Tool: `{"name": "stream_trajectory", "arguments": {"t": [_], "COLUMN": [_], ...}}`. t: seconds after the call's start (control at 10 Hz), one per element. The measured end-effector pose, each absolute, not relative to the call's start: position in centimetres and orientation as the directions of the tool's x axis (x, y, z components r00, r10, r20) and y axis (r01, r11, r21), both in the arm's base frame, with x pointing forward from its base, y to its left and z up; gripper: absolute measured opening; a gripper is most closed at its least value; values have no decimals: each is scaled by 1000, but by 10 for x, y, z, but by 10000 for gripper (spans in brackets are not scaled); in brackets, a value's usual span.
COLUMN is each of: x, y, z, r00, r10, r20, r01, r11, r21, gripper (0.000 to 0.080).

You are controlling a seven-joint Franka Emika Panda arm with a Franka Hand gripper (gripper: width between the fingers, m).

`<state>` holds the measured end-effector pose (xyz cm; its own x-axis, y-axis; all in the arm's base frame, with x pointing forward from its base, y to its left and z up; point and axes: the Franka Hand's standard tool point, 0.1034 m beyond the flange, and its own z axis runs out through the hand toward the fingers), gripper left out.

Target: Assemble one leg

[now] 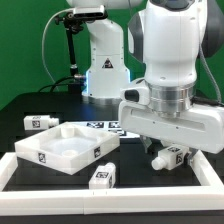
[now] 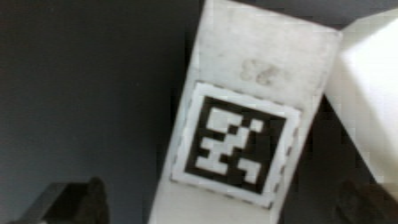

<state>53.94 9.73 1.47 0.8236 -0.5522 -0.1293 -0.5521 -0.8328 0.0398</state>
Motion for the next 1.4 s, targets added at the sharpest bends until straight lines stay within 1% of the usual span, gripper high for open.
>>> {"name": "stream_trajectory", "arguments": {"t": [0.1,0.2,0.3,0.4,0.5,0.6,0.7,0.8,0.9,1.0,1.1,1.4], "x": [539,539,539,539,540,532,524,513,500,499,501,500], "y": [97,97,98,97,91,71,53,40,34,36,41,42], "z": [15,15,15,15,15,16,28,46,59,71,73,71], "r00": [824,824,825,828,868,897,908,916,920,916,913,916], "r10": [-552,-551,-550,-546,-482,-426,-398,-380,-370,-383,-392,-383], "r20": [-129,-129,-129,-130,-121,-118,-129,-131,-128,-121,-113,-116], "r01": [-551,-551,-550,-546,-483,-426,-399,-383,-373,-387,-395,-386], "r11": [-833,-834,-834,-837,-875,-904,-917,-924,-928,-922,-919,-922], "r21": [40,40,39,39,24,20,14,3,-1,-4,-5,-5], "gripper": [525,377,285,285,285,285,285,285,285,285,285,287]}}
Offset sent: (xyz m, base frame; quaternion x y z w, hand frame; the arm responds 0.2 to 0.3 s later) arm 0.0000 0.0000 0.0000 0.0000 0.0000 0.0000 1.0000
